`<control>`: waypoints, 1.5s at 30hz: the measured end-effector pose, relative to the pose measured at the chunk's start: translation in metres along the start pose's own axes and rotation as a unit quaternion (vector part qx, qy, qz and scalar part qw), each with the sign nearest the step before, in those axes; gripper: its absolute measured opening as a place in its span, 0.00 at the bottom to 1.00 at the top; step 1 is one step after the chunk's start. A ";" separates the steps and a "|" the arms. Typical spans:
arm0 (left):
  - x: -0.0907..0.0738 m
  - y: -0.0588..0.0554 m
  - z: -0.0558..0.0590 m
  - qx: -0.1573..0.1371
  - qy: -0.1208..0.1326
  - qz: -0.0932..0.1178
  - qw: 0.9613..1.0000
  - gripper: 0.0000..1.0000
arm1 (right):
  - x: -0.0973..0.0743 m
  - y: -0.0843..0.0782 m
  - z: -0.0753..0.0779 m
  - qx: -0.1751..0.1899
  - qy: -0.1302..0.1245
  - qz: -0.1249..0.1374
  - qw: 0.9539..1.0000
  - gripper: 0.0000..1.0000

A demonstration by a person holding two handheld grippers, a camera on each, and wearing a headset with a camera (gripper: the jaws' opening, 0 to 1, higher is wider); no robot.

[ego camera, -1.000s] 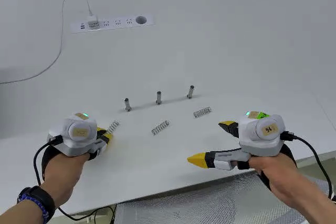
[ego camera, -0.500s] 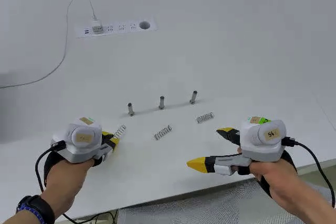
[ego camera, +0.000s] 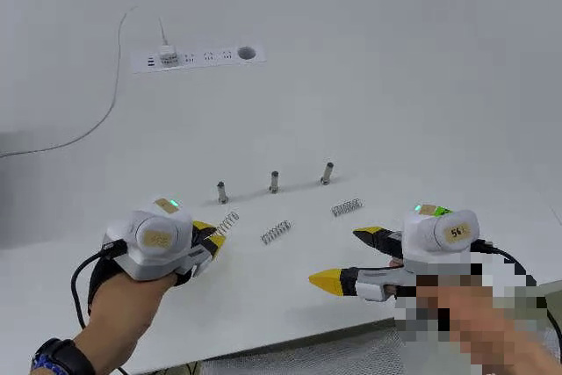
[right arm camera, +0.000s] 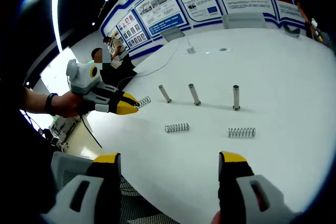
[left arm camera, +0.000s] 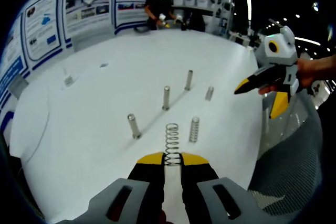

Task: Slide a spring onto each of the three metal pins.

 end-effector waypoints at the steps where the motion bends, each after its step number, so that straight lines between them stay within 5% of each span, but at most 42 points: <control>1: 0.000 0.004 0.003 0.002 -0.004 0.002 1.000 0.11 | 0.000 0.000 0.000 0.001 0.001 0.002 1.000 0.77; 11: 0.007 0.015 0.027 0.050 -0.035 0.003 0.998 0.11 | 0.002 0.005 0.001 0.026 0.004 0.019 0.999 0.72; 31: 0.014 0.030 0.084 0.070 -0.102 0.015 0.992 0.10 | 0.007 0.014 -0.006 0.057 0.035 0.052 0.996 0.51; 45: 0.015 0.038 0.100 0.098 -0.122 0.023 0.987 0.10 | 0.008 0.017 -0.013 0.068 0.061 0.059 0.994 0.29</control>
Point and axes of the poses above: the centre of the closed fingertips' face, and the gripper's own axes: x roughly forward along the fingers, z roughly to its right, y roughly out of its top, the point moved 9 cm from there along -x, roughly backward along the fingers, and after that the axes turned 3 degrees about z, right-handed, at the moved point
